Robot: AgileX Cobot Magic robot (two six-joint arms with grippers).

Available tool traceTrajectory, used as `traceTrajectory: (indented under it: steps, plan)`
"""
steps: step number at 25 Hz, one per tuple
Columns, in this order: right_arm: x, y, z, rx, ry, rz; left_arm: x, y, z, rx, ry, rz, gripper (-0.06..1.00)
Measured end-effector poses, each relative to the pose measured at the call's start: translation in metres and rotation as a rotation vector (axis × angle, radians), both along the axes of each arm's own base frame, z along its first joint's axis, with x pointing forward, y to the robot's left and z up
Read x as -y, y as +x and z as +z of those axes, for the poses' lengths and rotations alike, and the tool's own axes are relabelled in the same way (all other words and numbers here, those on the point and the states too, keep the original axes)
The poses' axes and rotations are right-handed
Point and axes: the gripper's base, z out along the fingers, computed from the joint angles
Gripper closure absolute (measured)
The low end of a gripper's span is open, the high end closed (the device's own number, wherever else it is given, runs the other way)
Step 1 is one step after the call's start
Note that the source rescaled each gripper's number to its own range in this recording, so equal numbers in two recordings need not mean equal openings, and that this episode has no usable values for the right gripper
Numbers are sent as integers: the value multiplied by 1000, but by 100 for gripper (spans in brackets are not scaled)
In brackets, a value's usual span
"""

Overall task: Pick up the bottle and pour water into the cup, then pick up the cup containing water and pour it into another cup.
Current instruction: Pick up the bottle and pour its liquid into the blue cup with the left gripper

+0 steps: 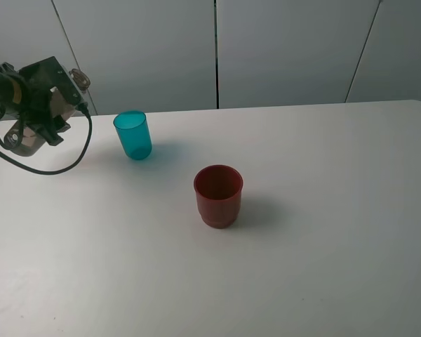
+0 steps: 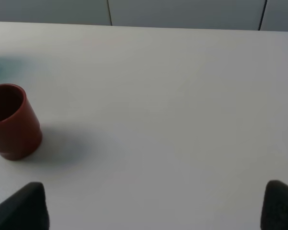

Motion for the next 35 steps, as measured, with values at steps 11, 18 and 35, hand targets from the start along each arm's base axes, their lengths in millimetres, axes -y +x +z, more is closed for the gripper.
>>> traceTrajectory:
  steps: [11,18,35]
  plan:
    - [0,0,0,0,0,0,9,5,4,63,170,-273,70]
    - [0,0,0,0,0,0,9,16,0,63,207,-305,70]
    - [0,0,0,0,0,0,18,30,-3,68,410,-484,70]
